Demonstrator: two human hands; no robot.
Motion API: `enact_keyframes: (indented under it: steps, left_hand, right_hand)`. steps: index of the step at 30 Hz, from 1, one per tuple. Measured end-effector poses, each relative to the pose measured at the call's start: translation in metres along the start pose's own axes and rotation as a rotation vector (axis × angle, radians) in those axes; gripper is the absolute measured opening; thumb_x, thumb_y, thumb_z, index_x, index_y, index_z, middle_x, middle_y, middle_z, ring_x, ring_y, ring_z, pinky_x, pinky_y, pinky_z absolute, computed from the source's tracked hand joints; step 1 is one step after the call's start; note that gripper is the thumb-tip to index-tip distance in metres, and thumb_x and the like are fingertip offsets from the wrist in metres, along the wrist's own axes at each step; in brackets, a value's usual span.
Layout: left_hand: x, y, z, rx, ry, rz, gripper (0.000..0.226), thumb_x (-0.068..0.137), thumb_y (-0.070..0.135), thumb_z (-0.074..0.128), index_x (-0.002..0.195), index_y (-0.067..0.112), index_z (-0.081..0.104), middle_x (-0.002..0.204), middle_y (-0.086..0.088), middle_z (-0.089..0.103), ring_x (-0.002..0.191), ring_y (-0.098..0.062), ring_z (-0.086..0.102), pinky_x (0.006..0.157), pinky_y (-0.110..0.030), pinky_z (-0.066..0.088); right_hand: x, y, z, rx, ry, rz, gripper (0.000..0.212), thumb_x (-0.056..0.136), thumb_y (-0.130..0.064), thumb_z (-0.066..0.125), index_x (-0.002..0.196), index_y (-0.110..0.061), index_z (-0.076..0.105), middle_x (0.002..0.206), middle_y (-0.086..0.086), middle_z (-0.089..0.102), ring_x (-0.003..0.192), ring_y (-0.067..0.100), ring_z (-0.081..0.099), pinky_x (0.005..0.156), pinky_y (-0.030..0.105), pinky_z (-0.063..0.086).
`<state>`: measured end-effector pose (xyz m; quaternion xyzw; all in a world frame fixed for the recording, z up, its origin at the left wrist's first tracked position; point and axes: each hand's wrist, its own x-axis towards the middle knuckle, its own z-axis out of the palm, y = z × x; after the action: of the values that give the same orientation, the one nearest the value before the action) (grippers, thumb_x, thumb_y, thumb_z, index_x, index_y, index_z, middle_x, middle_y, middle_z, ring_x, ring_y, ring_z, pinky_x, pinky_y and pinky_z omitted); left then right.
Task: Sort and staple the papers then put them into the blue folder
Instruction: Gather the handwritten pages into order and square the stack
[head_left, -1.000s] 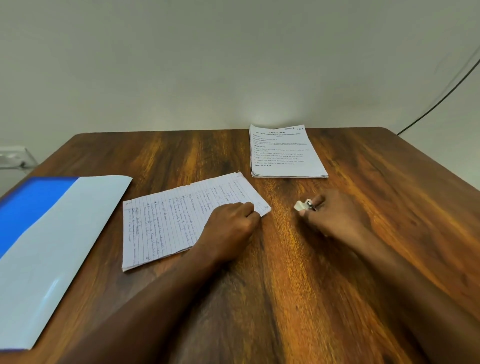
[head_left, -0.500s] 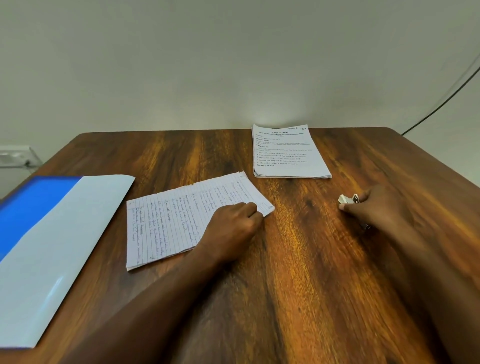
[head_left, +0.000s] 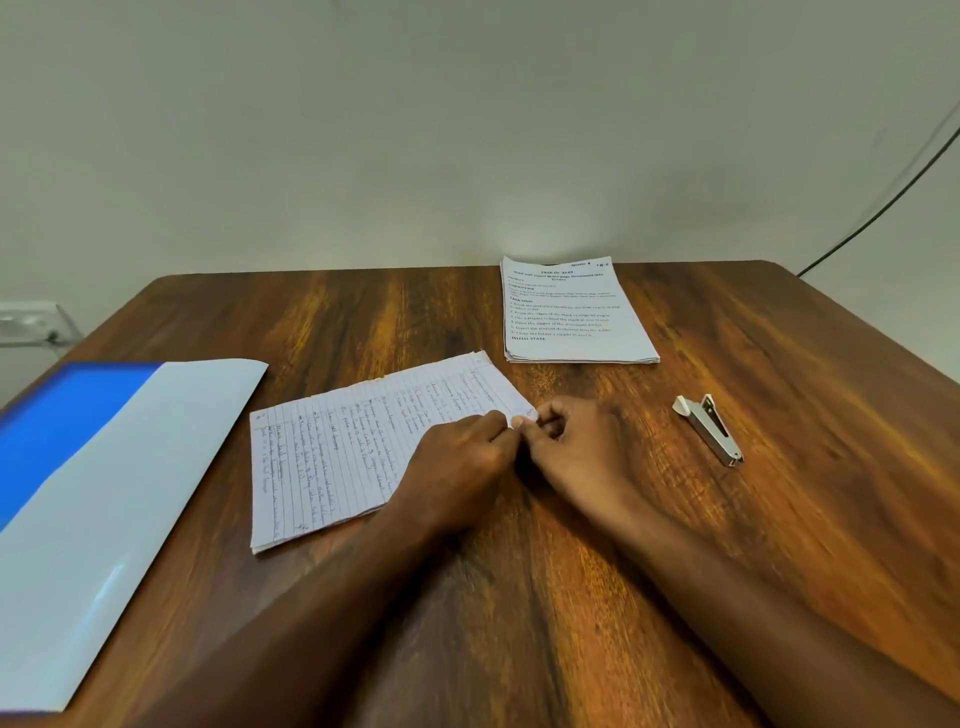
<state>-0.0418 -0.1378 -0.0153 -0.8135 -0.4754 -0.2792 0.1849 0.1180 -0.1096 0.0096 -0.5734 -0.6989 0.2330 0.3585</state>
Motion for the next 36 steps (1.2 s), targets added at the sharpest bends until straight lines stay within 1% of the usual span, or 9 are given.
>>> enact_keyframes:
  steps: [3,6,9,14,17,19,25,30,36]
  left_hand:
    - [0.001,-0.002,0.000,-0.044,0.019,-0.047,0.013,0.088,0.024,0.084,0.089,0.013,0.077,0.078,-0.003,0.069,0.061,-0.017,0.063,0.050,-0.026,0.040]
    - [0.004,-0.002,-0.014,-0.153,0.038,-0.303,0.030,0.089,0.048,0.079,0.104,0.022,0.081,0.097,0.005,0.078,0.079,-0.012,0.072,0.064,-0.029,0.056]
    - [0.002,-0.013,-0.029,-0.251,0.106,-0.590,0.043,0.086,0.054,0.080,0.119,0.028,0.077,0.114,0.011,0.076,0.095,-0.007,0.071,0.084,-0.026,0.052]
    - [-0.008,-0.042,-0.034,-0.135,-0.031,-0.797,0.061,0.087,0.051,0.079,0.140,0.026,0.061,0.137,0.001,0.064,0.125,-0.022,0.058,0.103,-0.046,0.049]
    - [-0.010,-0.048,-0.029,-0.190,-0.077,-0.844,0.061,0.083,0.056,0.080,0.132,0.026,0.058,0.126,0.005,0.064,0.112,-0.019,0.062,0.092,-0.045,0.056]
    - [-0.008,-0.048,-0.027,-0.402,-0.075,-0.867,0.063,0.080,0.053,0.084,0.133,0.030,0.056,0.121,0.013,0.069,0.104,-0.010,0.069,0.085,-0.042,0.062]
    - [-0.004,-0.045,-0.021,-0.783,-0.048,-0.861,0.061,0.088,0.030,0.083,0.143,0.027,0.054,0.130,0.011,0.072,0.115,-0.008,0.071,0.093,-0.041,0.063]
    - [-0.002,-0.044,-0.017,-0.869,-0.041,-0.871,0.036,0.098,0.015,0.073,0.133,0.017,0.063,0.116,0.006,0.078,0.103,-0.009,0.076,0.093,-0.044,0.063]
    - [-0.002,-0.036,-0.012,-0.846,0.083,-0.860,0.030,0.101,0.012,0.067,0.131,0.017,0.066,0.121,0.008,0.076,0.109,-0.008,0.073,0.093,-0.043,0.063]
  right_hand:
    - [0.005,0.006,0.002,0.050,0.004,-0.001,0.018,0.093,-0.028,0.076,0.077,-0.021,0.072,0.066,-0.003,0.072,0.061,0.014,0.071,0.065,0.044,0.061]
    - [0.017,0.015,-0.007,0.090,-0.014,-0.025,0.015,0.094,-0.026,0.075,0.081,-0.021,0.073,0.069,-0.002,0.073,0.059,0.013,0.072,0.063,0.039,0.061]
    - [0.029,0.024,-0.024,0.103,-0.074,-0.027,0.011,0.099,-0.025,0.070,0.089,-0.021,0.073,0.073,-0.001,0.074,0.059,0.012,0.072,0.057,0.028,0.051]
    - [0.055,0.038,-0.046,0.098,-0.212,-0.050,0.012,0.106,-0.030,0.059,0.101,-0.025,0.069,0.091,-0.005,0.076,0.071,0.017,0.074,0.057,0.025,0.051]
    - [0.065,0.048,-0.049,0.180,-0.251,-0.054,0.013,0.107,-0.028,0.055,0.104,-0.020,0.066,0.092,-0.001,0.078,0.073,0.025,0.073,0.050,0.022,0.049]
    - [0.069,0.056,-0.048,0.211,-0.242,-0.073,0.015,0.107,-0.030,0.055,0.105,-0.020,0.066,0.091,0.000,0.079,0.071,0.026,0.072,0.047,0.021,0.046]
    - [0.077,0.066,-0.044,0.386,-0.115,-0.045,0.016,0.106,-0.027,0.057,0.102,-0.012,0.062,0.087,0.009,0.078,0.058,0.023,0.067,0.041,0.025,0.045]
    - [0.079,0.067,-0.040,0.439,0.034,0.010,0.013,0.104,-0.027,0.063,0.100,-0.015,0.065,0.080,0.004,0.078,0.049,0.012,0.059,0.039,0.027,0.043]
    - [0.062,0.054,-0.038,0.399,-0.091,0.033,0.026,0.099,-0.025,0.069,0.123,-0.020,0.061,0.088,0.000,0.081,0.068,0.016,0.074,0.044,0.026,0.048]
